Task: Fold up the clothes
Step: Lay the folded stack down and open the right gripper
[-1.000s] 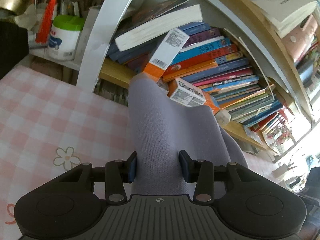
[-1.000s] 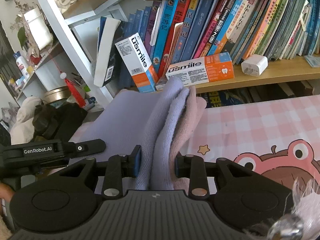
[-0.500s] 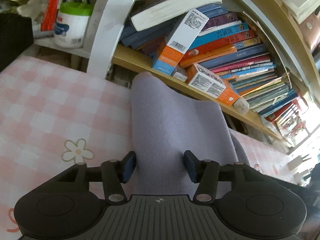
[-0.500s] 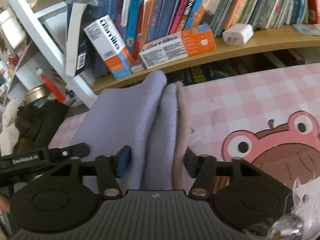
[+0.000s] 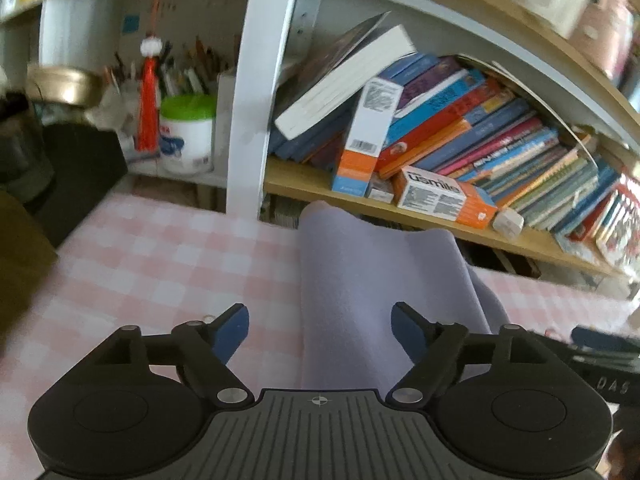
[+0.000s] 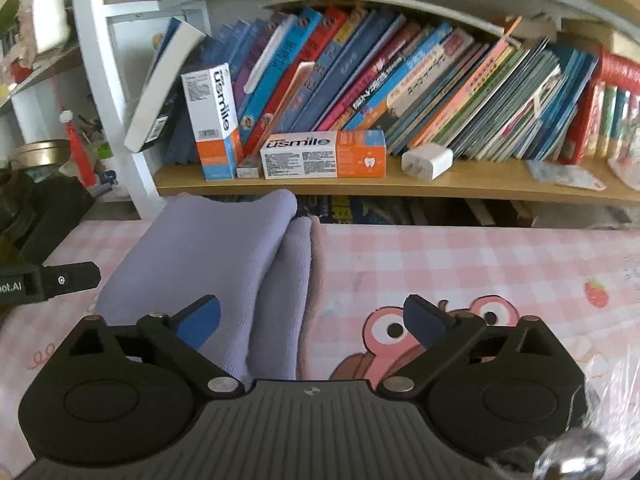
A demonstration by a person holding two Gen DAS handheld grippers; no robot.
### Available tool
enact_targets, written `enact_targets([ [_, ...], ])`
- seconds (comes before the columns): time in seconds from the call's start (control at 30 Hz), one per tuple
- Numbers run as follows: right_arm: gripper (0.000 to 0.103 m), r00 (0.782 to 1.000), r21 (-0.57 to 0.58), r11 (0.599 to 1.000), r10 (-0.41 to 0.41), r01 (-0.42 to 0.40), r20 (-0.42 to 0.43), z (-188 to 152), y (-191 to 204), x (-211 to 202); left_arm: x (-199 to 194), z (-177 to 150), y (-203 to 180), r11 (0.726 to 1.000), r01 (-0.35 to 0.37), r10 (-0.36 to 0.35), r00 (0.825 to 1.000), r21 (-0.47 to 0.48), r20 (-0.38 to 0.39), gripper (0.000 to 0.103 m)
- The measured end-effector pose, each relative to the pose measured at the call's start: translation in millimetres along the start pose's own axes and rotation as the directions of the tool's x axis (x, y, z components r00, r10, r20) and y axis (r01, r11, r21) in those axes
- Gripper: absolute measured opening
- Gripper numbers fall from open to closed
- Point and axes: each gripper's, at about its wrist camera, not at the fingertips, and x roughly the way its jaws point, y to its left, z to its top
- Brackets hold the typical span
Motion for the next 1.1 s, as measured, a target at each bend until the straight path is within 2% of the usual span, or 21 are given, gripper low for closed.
enact_targets([
  [0.13, 0.1, 1.0, -0.008, 1.0, -0.03, 0.03, -0.008, -10.4, 4.8, -18.7, -20.9, -11.9, -9.8, 0.999, -0.012, 0.012, 1.0, 0.03, 0.01, 0.088],
  [0.27, 0.101, 0.999, -0.018, 0.999, -0.048, 0.048, -0.009, -22.5, 10.2, -33.6, -36.4, -23.7, -13.9, 1.0, -0.01, 0.01, 1.0, 0.0, -0.001, 0.093],
  [0.37, 0.103, 0.999, -0.003, 0.999, -0.043, 0.043, -0.01, -32.1, 11.3, -44.5, -44.7, -33.3, -16.3, 0.999, -0.002, 0.002, 1.0, -0.038, -0.02, 0.094],
  [0.77, 0.103, 0.997, 0.039, 0.997, -0.071, 0.072, -0.026, -81.1, 4.5, -91.1, -74.3, -83.4, -39.0, 0.998, -0.061, 0.06, 0.996, -0.004, -0.067, 0.097],
  [0.93, 0.103, 0.995, 0.049, 0.995, -0.09, 0.092, -0.041, -89.4, 1.9, -92.5, -74.7, -92.6, -44.9, 0.996, -0.087, 0.089, 0.992, 0.031, -0.093, 0.097],
  [1.1, 0.103, 0.996, 0.03, 0.997, -0.065, 0.068, -0.067, -96.6, 7.1, -91.3, -76.4, -97.5, -43.1, 0.992, -0.119, 0.122, 0.988, 0.037, -0.1, 0.099],
])
